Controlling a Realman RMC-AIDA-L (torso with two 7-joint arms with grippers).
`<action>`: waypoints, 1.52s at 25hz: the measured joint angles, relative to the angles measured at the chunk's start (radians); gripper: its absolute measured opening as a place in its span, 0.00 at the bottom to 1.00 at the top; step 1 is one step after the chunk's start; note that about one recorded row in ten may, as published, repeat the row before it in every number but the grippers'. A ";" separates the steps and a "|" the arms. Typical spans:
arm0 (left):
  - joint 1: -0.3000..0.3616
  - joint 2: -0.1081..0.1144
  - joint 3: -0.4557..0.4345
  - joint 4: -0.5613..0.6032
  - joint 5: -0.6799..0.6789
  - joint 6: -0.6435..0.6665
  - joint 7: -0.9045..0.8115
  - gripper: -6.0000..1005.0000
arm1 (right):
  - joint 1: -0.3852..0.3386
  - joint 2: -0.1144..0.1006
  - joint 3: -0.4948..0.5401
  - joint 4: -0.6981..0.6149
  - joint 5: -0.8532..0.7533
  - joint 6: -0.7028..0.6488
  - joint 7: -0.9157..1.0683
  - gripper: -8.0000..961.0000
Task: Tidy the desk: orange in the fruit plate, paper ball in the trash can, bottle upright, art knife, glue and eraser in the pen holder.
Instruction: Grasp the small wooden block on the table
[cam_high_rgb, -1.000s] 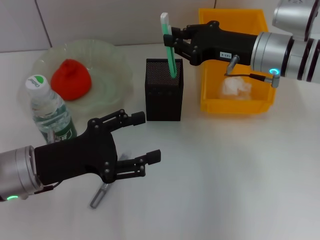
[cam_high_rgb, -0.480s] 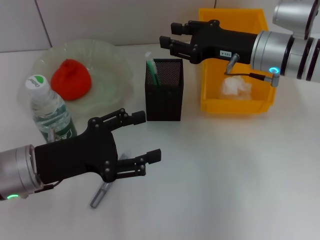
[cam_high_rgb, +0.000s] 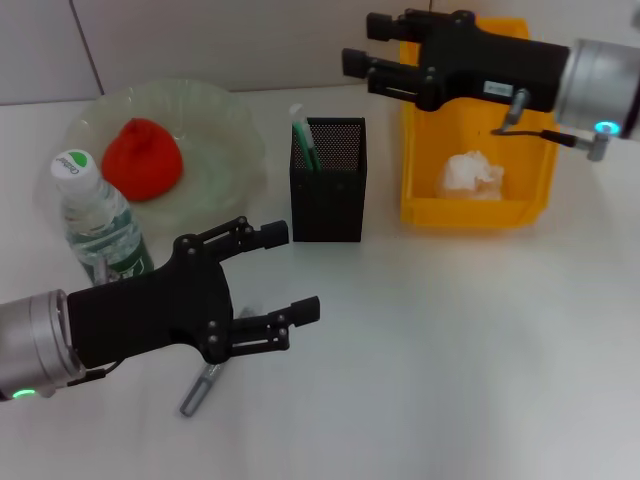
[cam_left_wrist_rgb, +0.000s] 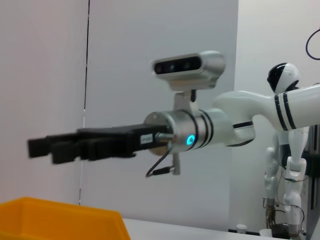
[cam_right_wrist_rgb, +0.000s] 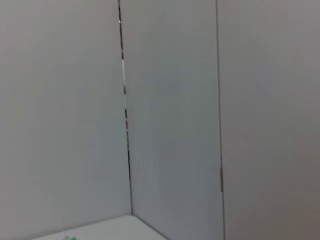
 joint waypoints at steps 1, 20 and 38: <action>0.000 0.000 -0.002 0.000 0.000 0.000 0.000 0.85 | -0.030 0.002 0.000 -0.047 0.000 -0.032 0.028 0.56; 0.023 0.006 -0.032 0.008 0.000 0.001 -0.009 0.84 | -0.247 0.003 0.120 -0.217 -0.081 -0.405 0.090 0.60; 0.146 0.036 -0.057 0.153 0.015 0.004 -0.063 0.84 | -0.233 0.007 0.062 -0.219 -0.262 -0.503 0.035 0.60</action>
